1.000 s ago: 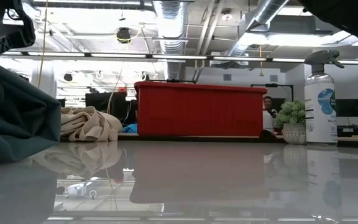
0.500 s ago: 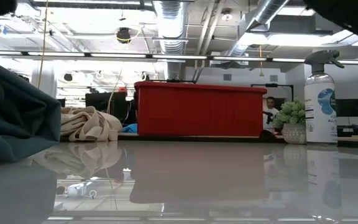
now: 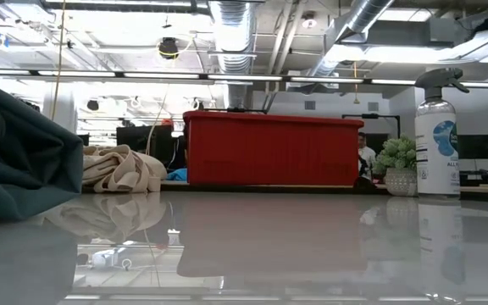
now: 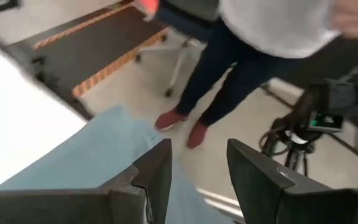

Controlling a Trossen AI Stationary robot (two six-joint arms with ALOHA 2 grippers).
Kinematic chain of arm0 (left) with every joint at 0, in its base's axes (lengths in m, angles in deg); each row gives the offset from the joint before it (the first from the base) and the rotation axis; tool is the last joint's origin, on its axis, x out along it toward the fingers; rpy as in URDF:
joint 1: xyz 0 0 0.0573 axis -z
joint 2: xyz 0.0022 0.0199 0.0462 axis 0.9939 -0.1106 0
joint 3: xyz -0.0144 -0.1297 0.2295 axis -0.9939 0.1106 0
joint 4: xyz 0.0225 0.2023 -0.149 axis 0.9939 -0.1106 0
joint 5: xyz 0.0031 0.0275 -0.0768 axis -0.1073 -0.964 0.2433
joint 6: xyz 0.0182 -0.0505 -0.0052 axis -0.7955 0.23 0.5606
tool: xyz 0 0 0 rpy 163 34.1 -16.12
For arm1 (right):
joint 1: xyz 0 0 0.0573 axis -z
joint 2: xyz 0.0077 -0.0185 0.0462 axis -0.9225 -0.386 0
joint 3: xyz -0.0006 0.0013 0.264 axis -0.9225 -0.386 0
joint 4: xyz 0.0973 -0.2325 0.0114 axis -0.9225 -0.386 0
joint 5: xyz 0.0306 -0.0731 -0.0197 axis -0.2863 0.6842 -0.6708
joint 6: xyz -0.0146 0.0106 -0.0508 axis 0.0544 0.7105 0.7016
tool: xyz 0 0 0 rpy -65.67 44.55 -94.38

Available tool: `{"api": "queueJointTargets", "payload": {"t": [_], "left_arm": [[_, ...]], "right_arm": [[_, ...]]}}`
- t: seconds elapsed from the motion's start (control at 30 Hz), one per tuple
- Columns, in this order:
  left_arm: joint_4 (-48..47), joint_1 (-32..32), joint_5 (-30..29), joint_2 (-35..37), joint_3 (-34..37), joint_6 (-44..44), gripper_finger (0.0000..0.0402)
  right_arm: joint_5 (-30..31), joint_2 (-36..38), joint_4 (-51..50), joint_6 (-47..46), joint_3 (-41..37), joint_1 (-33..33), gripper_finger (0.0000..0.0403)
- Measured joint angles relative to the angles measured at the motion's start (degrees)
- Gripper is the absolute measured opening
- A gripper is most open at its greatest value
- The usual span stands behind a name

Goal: Fold Laundry from Bin
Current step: Stack the blue pants on top of the white shirt

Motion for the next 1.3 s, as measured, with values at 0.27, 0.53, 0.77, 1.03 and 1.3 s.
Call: {"api": "queueJointTargets", "payload": {"t": [0.27, 0.53, 0.77, 1.03, 1.3], "left_arm": [[23.2, -6.2, 5.2, 7.6, 18.8, 2.1, 0.0141], [48.8, -8.5, 9.6, 10.2, 36.1, 11.0, 0.0141], [58.3, -8.5, 2.2, 6.0, 43.7, 6.3, 0.0141], [67.4, -6.8, 2.1, -7.5, 44.0, 2.9, 0.0141], [83.2, -6.7, -0.4, -24.3, 43.9, 3.4, 0.0141]], "right_arm": [[18.2, 2.6, -6.1, -8.9, 0.0, -5.8, 0.0020], [19.5, 1.9, -9.0, -15.6, 0.0, -5.8, 0.0020], [19.5, 2.0, -10.2, -15.7, 0.0, -4.4, 0.0020], [19.5, 2.0, -12.7, -15.7, 0.0, -3.0, 0.0021], [19.4, 2.0, -15.0, -15.7, 0.0, -2.3, 0.0021]]}}
